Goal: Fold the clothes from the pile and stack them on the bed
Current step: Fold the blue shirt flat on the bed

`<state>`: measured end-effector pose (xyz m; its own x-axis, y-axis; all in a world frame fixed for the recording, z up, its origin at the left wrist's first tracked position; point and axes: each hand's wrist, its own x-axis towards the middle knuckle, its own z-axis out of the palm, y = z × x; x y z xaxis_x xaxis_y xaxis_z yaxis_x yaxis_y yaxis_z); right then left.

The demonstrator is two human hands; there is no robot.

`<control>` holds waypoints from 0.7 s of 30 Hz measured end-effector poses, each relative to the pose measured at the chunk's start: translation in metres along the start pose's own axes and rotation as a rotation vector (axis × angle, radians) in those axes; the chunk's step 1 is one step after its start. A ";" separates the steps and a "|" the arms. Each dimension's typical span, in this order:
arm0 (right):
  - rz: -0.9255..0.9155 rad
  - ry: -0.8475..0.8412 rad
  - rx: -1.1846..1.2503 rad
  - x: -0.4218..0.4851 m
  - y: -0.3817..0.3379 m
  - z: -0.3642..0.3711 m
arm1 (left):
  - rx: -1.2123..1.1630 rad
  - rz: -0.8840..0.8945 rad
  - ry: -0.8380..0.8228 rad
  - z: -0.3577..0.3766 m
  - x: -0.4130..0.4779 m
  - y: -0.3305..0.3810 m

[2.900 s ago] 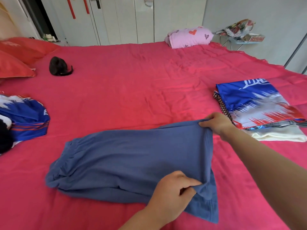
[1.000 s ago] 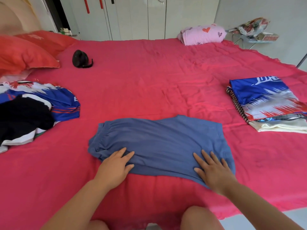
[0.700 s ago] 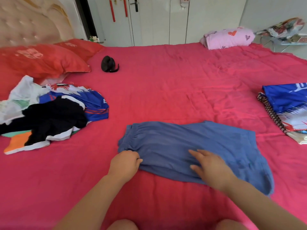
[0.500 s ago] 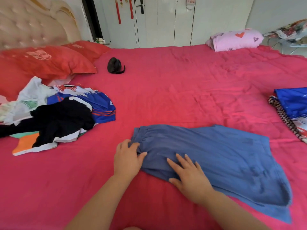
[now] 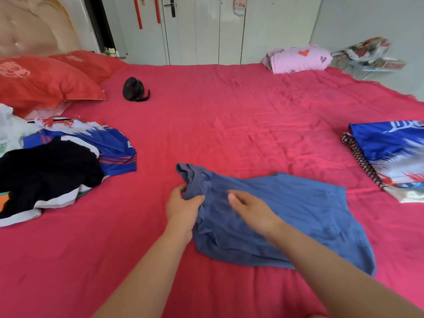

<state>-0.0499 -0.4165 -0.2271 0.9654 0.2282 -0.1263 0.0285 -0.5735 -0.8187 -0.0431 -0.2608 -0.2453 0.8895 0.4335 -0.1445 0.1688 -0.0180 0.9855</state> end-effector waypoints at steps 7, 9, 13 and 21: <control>0.282 -0.044 0.650 0.023 -0.017 -0.070 | 0.165 0.366 -0.231 0.072 -0.069 0.020; 0.305 0.027 0.638 0.021 -0.004 -0.089 | 0.177 0.399 -0.300 0.095 -0.083 0.021; 0.347 0.189 0.607 0.003 0.030 -0.138 | 0.194 0.487 -0.498 0.136 -0.114 0.017; 0.551 0.323 0.164 -0.055 0.132 -0.193 | 0.437 0.687 -0.382 0.153 -0.116 -0.019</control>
<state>-0.0489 -0.6560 -0.2201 0.8573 -0.3270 -0.3976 -0.5073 -0.4056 -0.7603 -0.0846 -0.4486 -0.2610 0.9212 -0.1268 0.3677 -0.3753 -0.5382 0.7547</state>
